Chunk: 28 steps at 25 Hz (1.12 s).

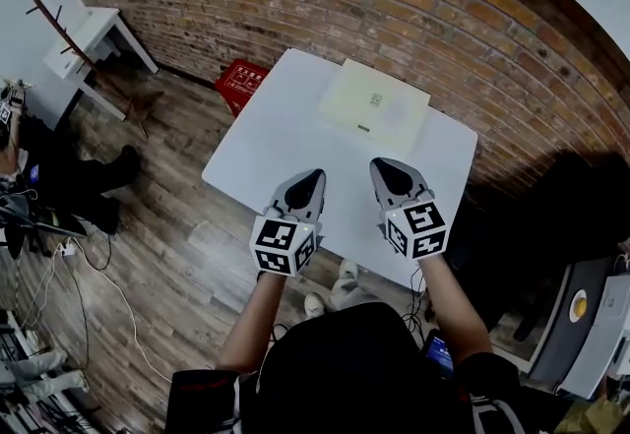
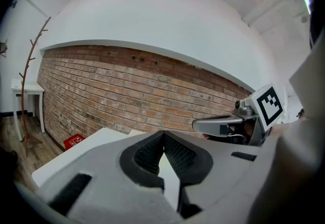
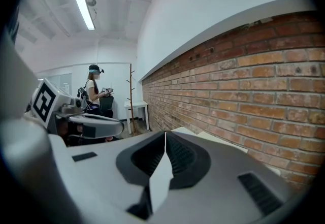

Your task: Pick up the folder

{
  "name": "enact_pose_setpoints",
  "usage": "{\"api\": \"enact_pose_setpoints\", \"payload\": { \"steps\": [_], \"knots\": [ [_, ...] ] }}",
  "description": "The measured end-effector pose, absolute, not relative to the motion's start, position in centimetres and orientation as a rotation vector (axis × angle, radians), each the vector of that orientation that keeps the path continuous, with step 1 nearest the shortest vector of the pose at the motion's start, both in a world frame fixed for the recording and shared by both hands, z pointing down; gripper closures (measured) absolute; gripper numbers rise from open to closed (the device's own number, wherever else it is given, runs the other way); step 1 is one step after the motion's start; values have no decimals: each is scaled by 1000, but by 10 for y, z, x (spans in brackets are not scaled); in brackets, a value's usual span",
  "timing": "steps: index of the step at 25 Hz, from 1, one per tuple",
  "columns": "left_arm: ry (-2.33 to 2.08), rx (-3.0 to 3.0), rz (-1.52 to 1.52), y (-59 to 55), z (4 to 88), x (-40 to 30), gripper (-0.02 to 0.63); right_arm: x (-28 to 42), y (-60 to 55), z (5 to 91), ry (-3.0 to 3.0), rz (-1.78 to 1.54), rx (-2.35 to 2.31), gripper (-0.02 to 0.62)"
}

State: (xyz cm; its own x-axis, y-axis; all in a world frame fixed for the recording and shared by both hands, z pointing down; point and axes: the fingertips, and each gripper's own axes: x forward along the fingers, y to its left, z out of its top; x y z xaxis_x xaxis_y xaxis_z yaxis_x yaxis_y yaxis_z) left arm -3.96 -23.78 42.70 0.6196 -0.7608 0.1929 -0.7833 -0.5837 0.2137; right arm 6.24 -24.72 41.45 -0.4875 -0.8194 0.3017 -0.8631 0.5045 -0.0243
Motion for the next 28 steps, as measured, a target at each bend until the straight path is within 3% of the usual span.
{"api": "enact_pose_setpoints", "payload": {
  "steps": [28],
  "knots": [
    [-1245, 2384, 211, -292, 518, -6, 588, 89, -318, 513, -2385, 391, 1126, 565]
  ]
}}
